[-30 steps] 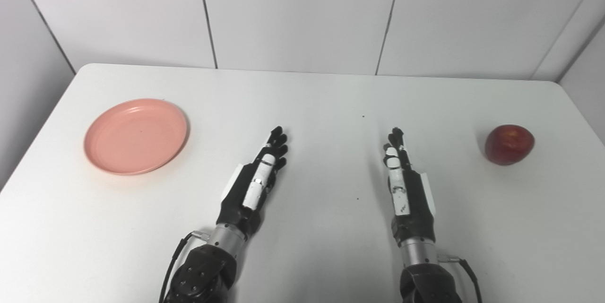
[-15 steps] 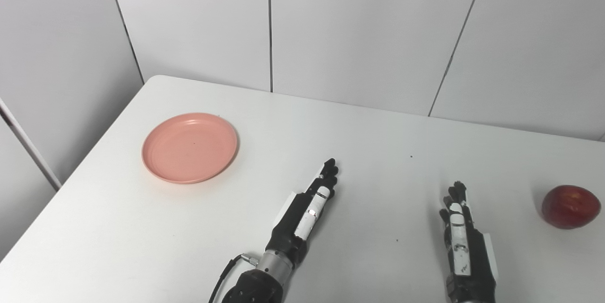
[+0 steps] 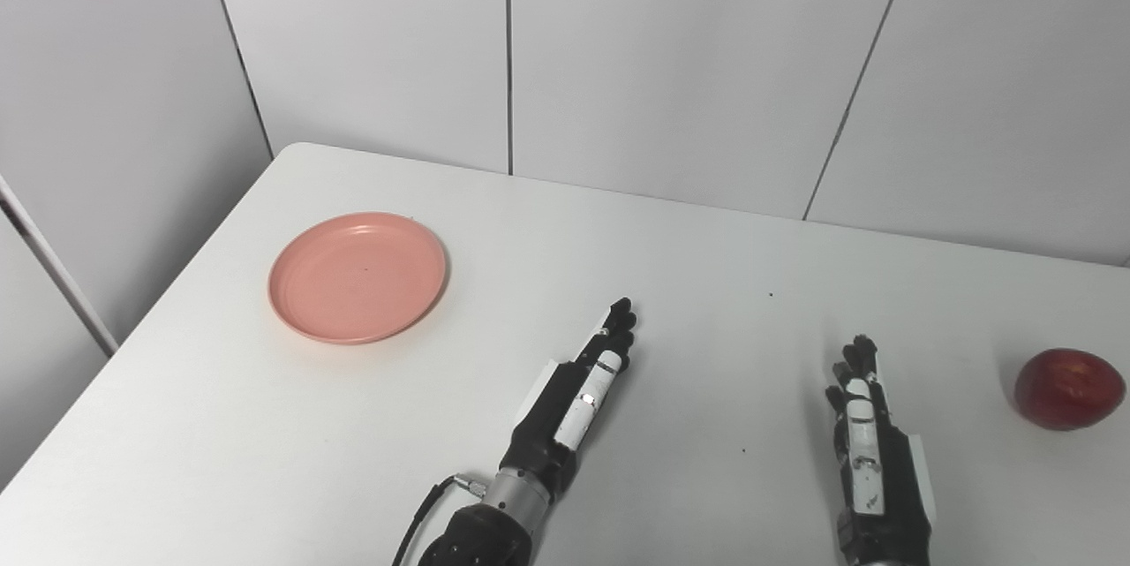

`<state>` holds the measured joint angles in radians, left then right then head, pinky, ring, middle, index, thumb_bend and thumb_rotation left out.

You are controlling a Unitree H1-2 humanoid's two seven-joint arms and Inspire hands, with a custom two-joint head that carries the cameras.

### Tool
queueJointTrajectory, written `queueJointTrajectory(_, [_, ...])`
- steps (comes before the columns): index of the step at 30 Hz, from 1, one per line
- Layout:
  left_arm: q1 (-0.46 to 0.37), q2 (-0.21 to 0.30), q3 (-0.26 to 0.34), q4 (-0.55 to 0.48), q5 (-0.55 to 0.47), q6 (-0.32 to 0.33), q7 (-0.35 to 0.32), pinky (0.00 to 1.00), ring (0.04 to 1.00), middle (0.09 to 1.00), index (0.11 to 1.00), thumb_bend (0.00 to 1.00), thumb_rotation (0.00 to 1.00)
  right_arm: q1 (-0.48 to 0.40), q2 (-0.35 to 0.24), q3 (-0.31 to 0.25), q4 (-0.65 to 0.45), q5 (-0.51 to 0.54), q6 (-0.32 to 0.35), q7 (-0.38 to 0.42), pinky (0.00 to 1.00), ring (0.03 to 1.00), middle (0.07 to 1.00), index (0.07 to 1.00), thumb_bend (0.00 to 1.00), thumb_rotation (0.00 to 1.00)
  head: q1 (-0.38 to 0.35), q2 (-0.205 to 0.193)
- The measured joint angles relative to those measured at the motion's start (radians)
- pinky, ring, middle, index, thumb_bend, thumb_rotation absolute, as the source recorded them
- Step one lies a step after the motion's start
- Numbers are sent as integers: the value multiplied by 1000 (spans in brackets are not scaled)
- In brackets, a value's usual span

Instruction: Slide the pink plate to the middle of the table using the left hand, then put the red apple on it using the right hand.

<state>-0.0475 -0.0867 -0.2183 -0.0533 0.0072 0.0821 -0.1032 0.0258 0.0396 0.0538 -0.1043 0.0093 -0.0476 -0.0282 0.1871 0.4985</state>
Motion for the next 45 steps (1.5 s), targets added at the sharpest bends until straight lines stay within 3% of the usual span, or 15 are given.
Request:
queueJointTrajectory(15, [-28,38,-3,-13,0,43,-35,983,995,1000,982,408,1000,0,0,1,-1,0,0,0,1000,1000,1000,1000,135,1000,11,-2])
queueJointTrajectory(22, [-59,55,10,-100,-6,103,-70,961,985,997,976,433,1000,0,0,2,-1,1,0,1,1000,1000,1000,1000,141,1000,18,-2])
queueJointTrajectory(33, [-106,84,39,-176,-25,136,-88,909,935,956,946,470,1000,0,-1,1,-1,17,0,17,1000,1000,1000,1000,140,1000,21,-3])
queueJointTrajectory(45, [-187,125,151,-251,-112,180,-99,922,935,952,941,456,1000,0,-6,-1,-1,19,0,17,1000,1000,1000,1000,162,1000,34,-5])
